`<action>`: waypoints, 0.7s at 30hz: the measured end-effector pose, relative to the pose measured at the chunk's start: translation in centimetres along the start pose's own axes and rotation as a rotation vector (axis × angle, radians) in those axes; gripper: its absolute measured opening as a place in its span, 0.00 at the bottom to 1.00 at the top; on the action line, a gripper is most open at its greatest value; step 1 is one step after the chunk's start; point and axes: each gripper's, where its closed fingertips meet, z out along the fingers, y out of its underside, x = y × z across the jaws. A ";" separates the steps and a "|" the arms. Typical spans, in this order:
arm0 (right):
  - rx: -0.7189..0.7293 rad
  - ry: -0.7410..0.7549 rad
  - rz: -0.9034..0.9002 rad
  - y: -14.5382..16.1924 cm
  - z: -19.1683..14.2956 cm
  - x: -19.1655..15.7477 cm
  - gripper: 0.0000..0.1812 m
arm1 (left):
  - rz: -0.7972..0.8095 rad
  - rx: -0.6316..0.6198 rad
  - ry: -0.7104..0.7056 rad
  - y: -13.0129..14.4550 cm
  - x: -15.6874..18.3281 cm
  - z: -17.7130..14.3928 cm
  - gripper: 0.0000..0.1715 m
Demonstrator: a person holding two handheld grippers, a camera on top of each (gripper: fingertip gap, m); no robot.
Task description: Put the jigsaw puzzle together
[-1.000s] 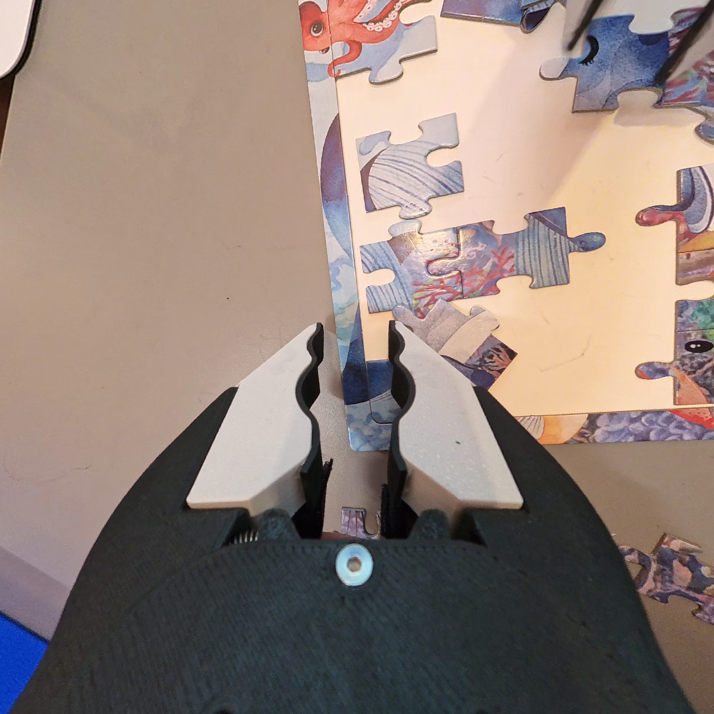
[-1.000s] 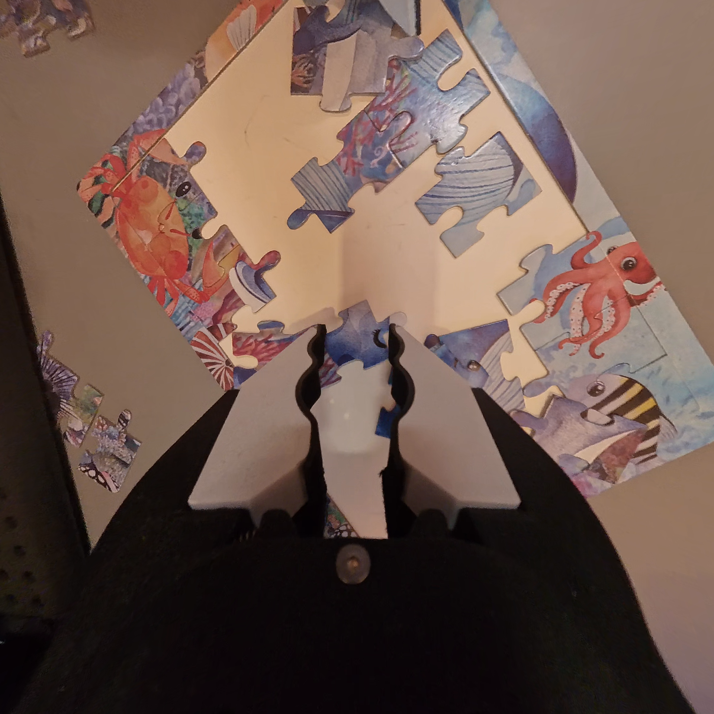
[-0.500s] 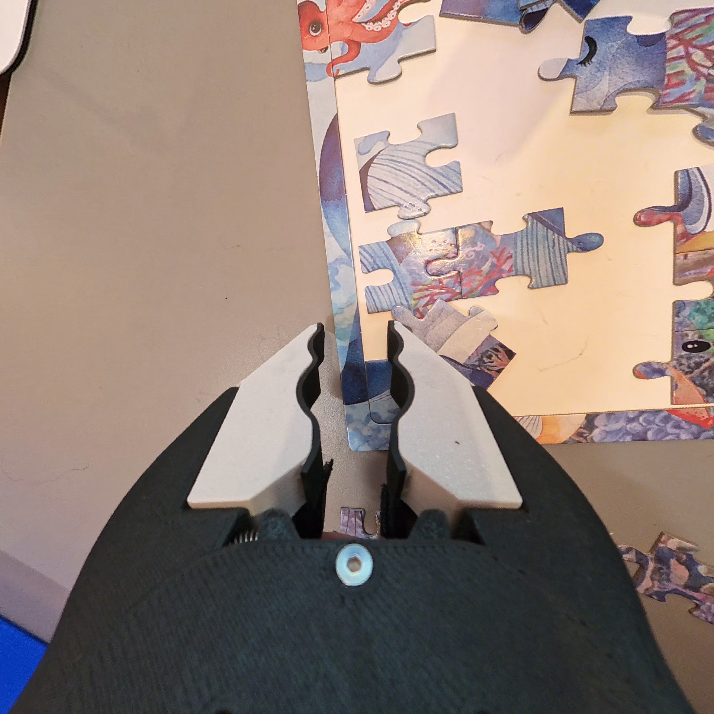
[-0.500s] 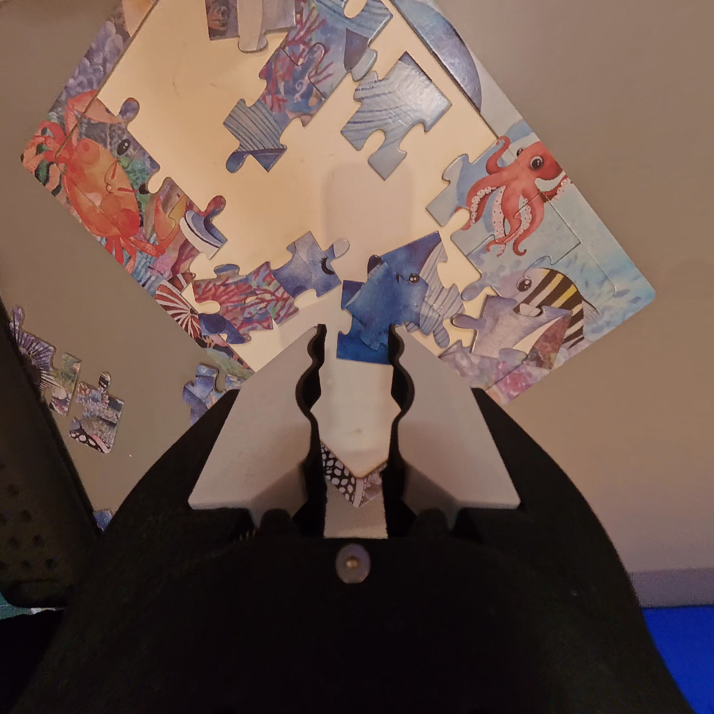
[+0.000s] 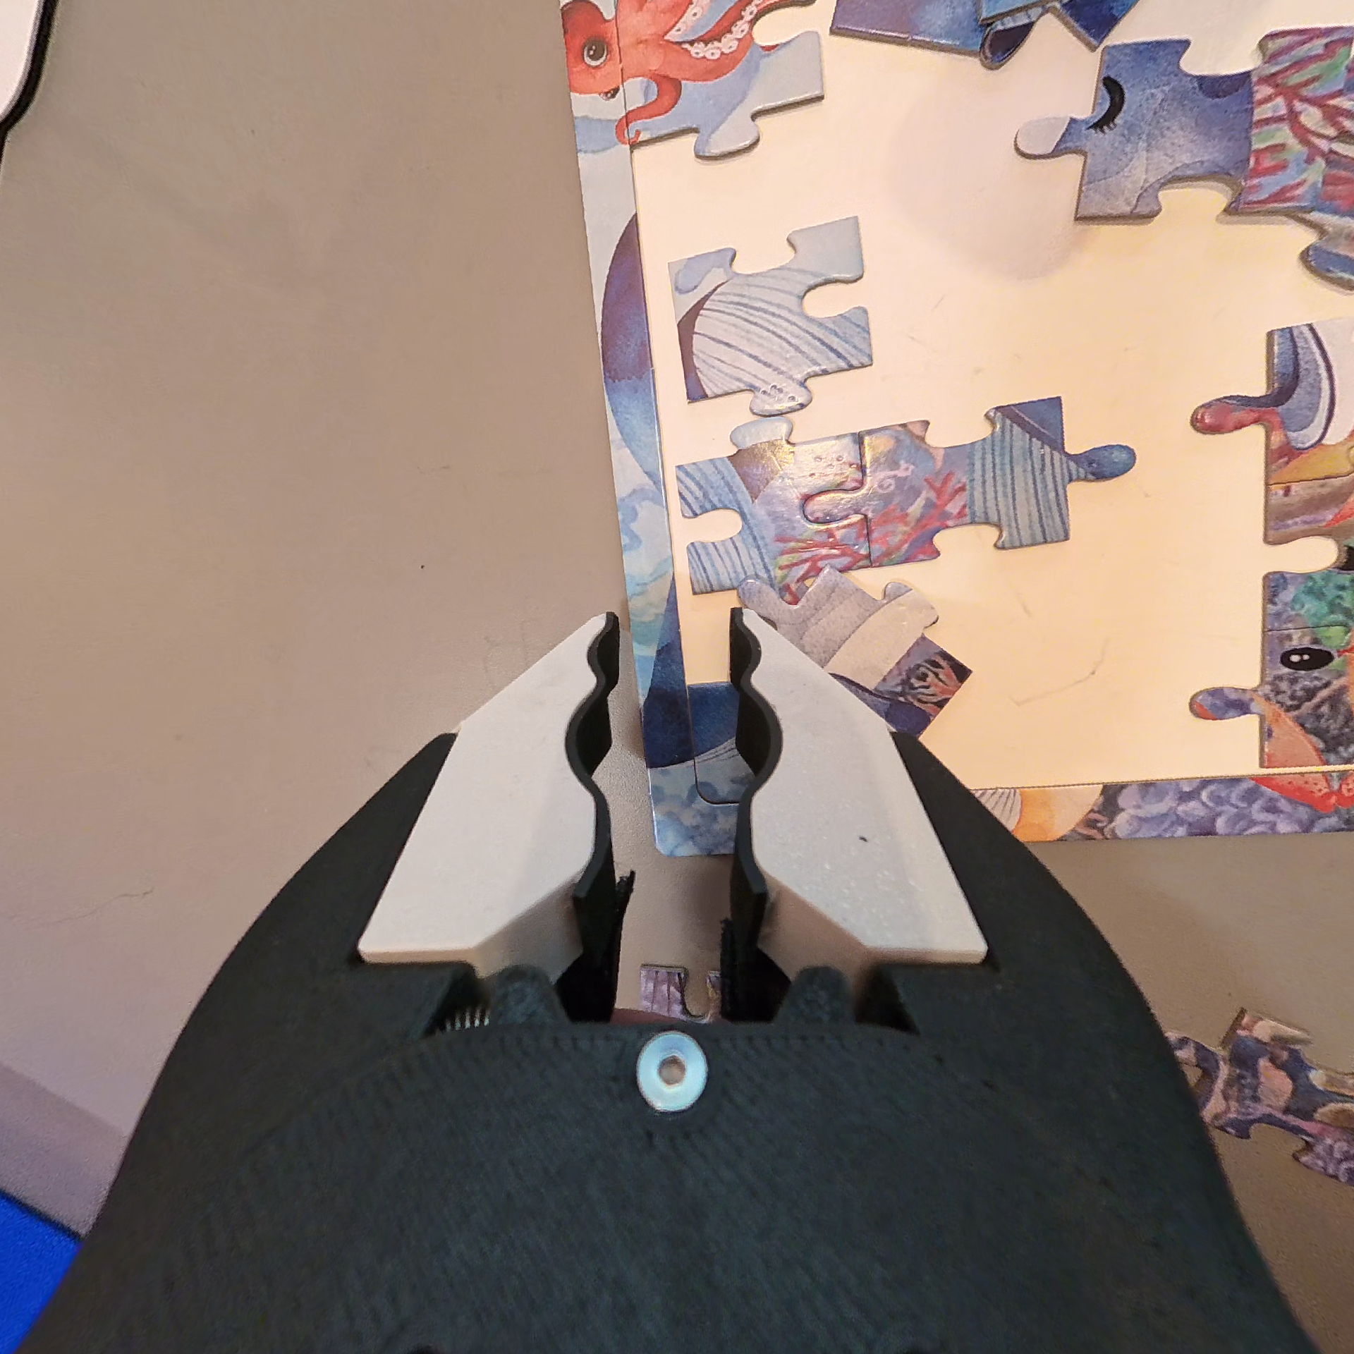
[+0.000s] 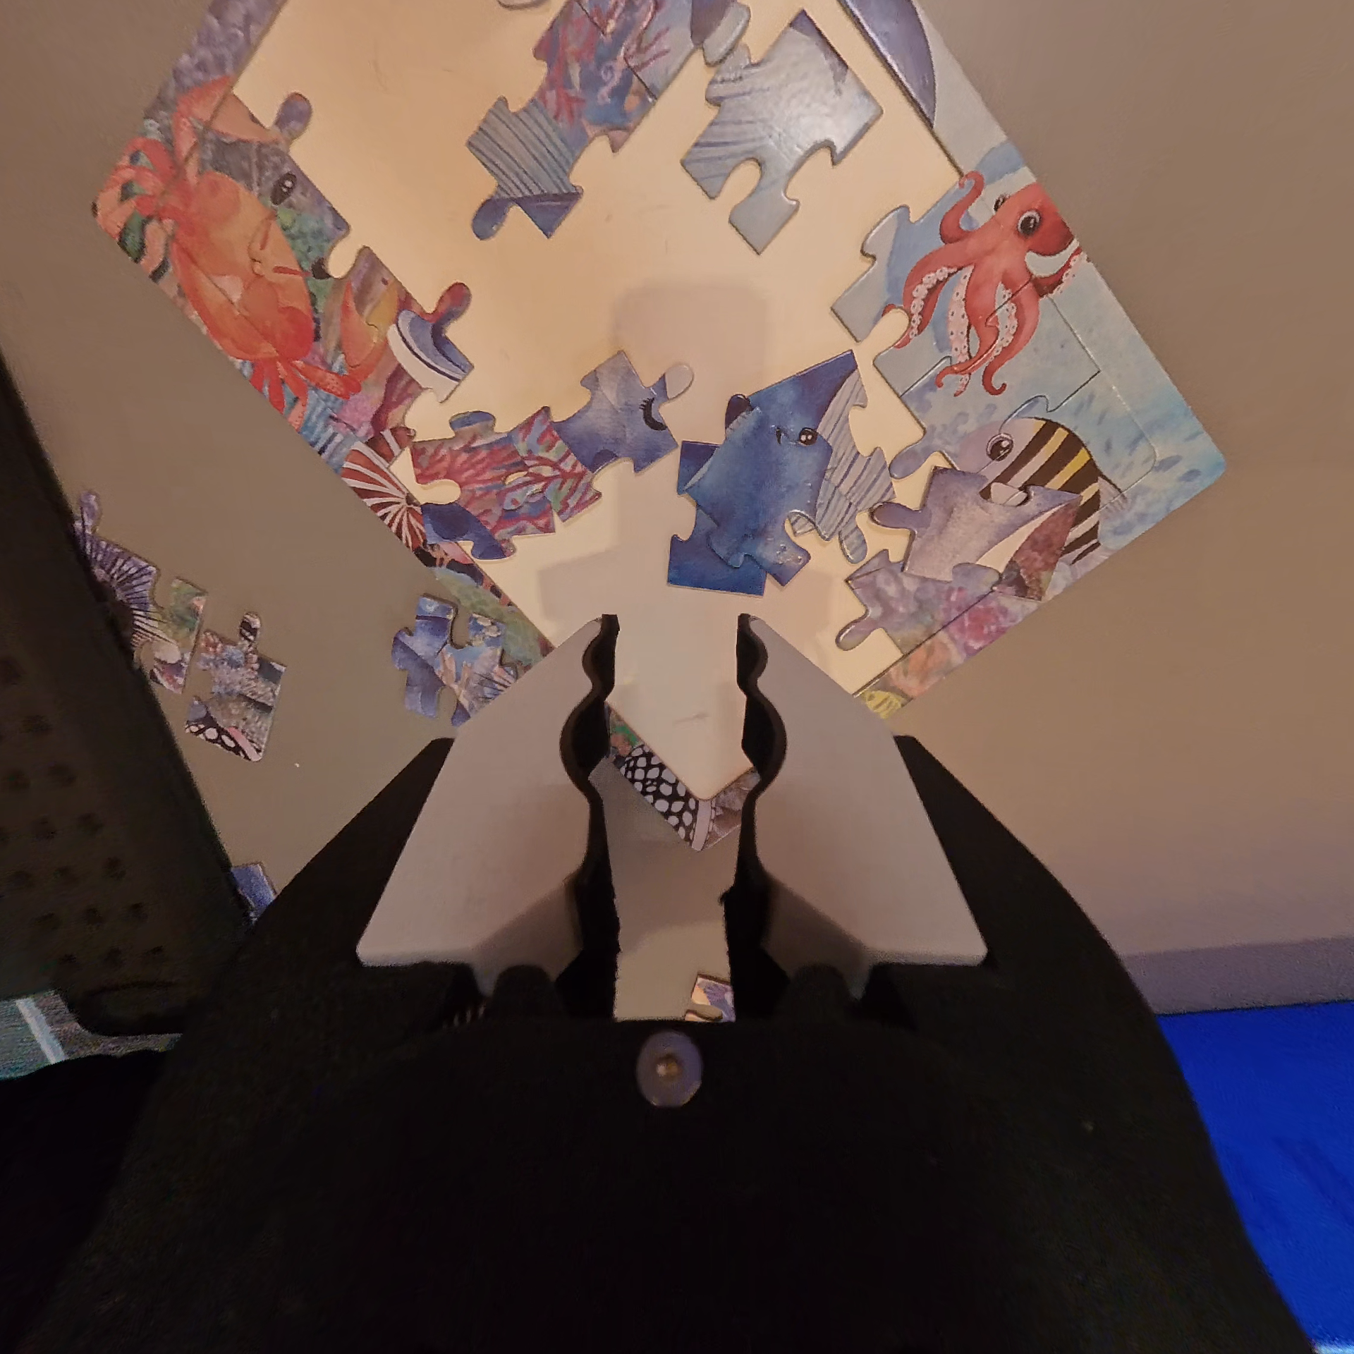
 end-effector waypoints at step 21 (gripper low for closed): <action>-0.002 0.102 0.011 1.2 -3.4 0.4 0.18 | -0.011 -0.005 -0.003 0.0 0.0 0.0 0.16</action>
